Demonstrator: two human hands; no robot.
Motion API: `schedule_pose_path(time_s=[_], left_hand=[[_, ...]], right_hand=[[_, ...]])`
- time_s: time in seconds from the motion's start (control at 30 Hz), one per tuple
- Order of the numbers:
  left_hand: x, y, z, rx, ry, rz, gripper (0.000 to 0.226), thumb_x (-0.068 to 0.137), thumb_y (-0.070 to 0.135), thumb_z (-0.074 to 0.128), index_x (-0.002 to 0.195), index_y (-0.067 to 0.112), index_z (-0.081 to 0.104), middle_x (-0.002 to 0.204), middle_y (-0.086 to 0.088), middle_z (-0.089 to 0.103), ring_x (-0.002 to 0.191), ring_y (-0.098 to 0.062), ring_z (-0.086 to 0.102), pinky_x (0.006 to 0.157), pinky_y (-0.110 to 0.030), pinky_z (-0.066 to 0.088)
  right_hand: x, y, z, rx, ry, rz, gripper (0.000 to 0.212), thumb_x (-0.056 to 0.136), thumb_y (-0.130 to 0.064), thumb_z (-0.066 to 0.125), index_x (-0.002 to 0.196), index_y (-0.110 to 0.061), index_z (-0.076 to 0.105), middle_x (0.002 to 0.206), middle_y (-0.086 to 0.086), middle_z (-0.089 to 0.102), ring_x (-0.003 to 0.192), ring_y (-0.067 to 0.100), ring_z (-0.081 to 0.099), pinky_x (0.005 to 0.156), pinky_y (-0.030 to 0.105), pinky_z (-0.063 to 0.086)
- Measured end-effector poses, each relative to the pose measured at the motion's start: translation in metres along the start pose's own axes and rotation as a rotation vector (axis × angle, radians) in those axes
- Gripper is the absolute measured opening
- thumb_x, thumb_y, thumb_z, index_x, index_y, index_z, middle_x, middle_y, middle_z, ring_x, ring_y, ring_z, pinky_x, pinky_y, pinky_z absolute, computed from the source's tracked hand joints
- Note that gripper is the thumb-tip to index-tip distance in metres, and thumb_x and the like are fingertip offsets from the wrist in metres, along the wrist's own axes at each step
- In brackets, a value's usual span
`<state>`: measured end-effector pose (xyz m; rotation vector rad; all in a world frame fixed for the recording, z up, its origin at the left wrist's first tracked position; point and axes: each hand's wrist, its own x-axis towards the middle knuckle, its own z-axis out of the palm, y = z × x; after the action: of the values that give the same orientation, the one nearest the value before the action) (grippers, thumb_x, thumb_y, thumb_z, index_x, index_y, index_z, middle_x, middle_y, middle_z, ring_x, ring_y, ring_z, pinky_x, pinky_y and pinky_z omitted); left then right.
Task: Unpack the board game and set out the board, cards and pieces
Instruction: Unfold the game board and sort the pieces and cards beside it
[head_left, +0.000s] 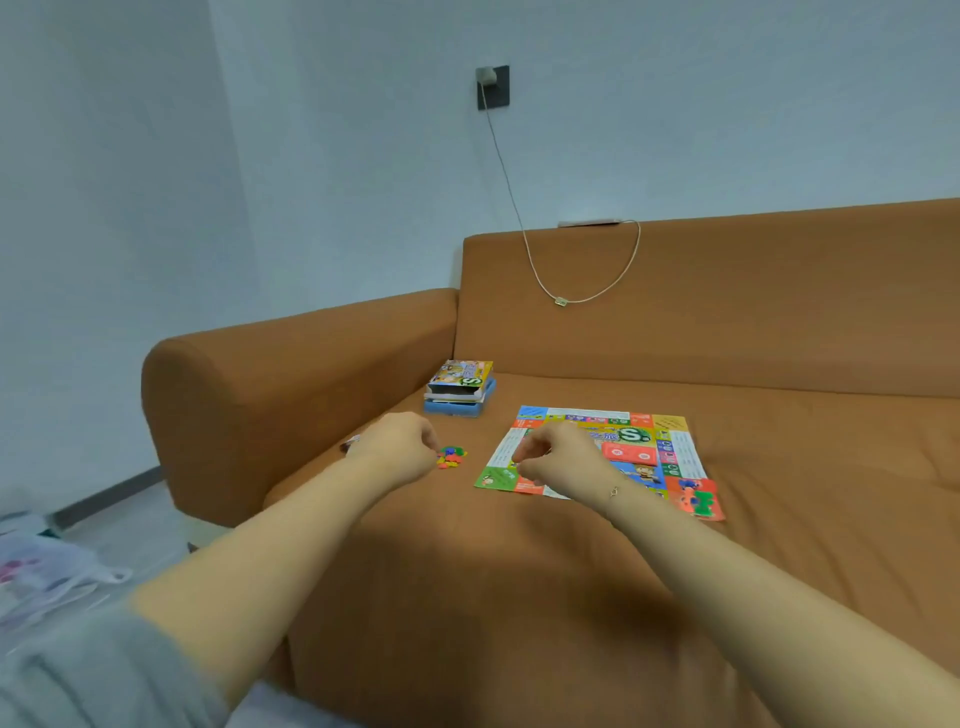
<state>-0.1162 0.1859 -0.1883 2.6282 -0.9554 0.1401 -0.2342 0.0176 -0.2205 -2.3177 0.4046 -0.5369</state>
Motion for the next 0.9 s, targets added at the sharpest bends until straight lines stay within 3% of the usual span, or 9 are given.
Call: schedule_pose_path(time_s=[0.17,0.33,0.5,0.63,0.73,0.8,0.9], left_hand=[[0.019,-0.018,-0.001,-0.010,0.021,0.041,0.030,0.082,0.008,0.049,0.100,0.023,0.069,0.110,0.001,0.064,0.100,-0.017,0.060,0.084,-0.028,0.050],[0.061,-0.046,0.031,-0.067,-0.024,0.112,0.029,0.084,0.006,0.053,0.107,0.019,0.067,0.115,-0.001,0.062,0.105,-0.016,0.057,0.087,-0.024,0.044],[0.088,-0.072,0.073,-0.175,-0.029,0.218,0.036,0.082,0.026,0.068,0.116,0.026,0.057,0.112,0.004,0.055,0.082,-0.005,0.056,0.078,-0.018,0.041],[0.098,-0.080,0.092,-0.235,0.072,0.245,0.040,0.080,0.033,0.067,0.118,0.028,0.054,0.104,0.011,0.049,0.072,-0.001,0.051,0.074,-0.016,0.038],[0.098,-0.088,0.099,-0.273,0.147,0.352,0.022,0.080,0.033,0.067,0.100,0.033,0.056,0.091,0.016,0.049,0.071,0.001,0.050,0.065,-0.011,0.035],[0.094,-0.091,0.102,-0.303,0.196,0.407,0.015,0.080,0.028,0.069,0.088,0.031,0.056,0.081,0.018,0.047,0.074,0.004,0.051,0.060,-0.010,0.034],[0.092,-0.092,0.102,-0.299,0.222,0.482,0.014,0.082,0.023,0.066,0.090,0.031,0.058,0.084,0.021,0.047,0.078,0.008,0.050,0.060,-0.011,0.034]], right_hand=[[0.010,0.010,0.027,-0.026,0.064,-0.042,0.020,0.080,-0.005,0.058,0.090,-0.015,0.071,0.084,-0.006,0.064,0.080,0.008,0.056,0.065,0.017,0.042],[0.036,0.017,0.045,-0.105,0.064,-0.106,0.024,0.083,-0.006,0.054,0.093,-0.017,0.072,0.090,-0.007,0.065,0.085,0.007,0.057,0.077,0.018,0.043],[0.093,0.013,0.063,-0.277,0.036,-0.182,0.027,0.086,-0.006,0.049,0.097,-0.017,0.072,0.101,-0.002,0.065,0.087,0.010,0.054,0.076,0.021,0.041],[0.118,0.023,0.073,-0.352,0.071,-0.253,0.035,0.083,0.000,0.045,0.095,-0.018,0.073,0.085,-0.013,0.056,0.082,0.007,0.048,0.072,0.021,0.035],[0.118,0.028,0.075,-0.356,0.047,-0.277,0.038,0.080,0.001,0.045,0.089,-0.020,0.075,0.071,-0.018,0.048,0.072,-0.002,0.046,0.065,0.018,0.031],[0.117,0.031,0.071,-0.281,0.048,-0.264,0.038,0.081,0.002,0.045,0.085,-0.021,0.075,0.070,-0.019,0.050,0.072,-0.004,0.049,0.062,0.013,0.034],[0.116,0.033,0.071,-0.273,0.007,-0.261,0.039,0.081,0.002,0.045,0.089,-0.022,0.075,0.073,-0.022,0.054,0.076,-0.007,0.052,0.065,0.009,0.036]])
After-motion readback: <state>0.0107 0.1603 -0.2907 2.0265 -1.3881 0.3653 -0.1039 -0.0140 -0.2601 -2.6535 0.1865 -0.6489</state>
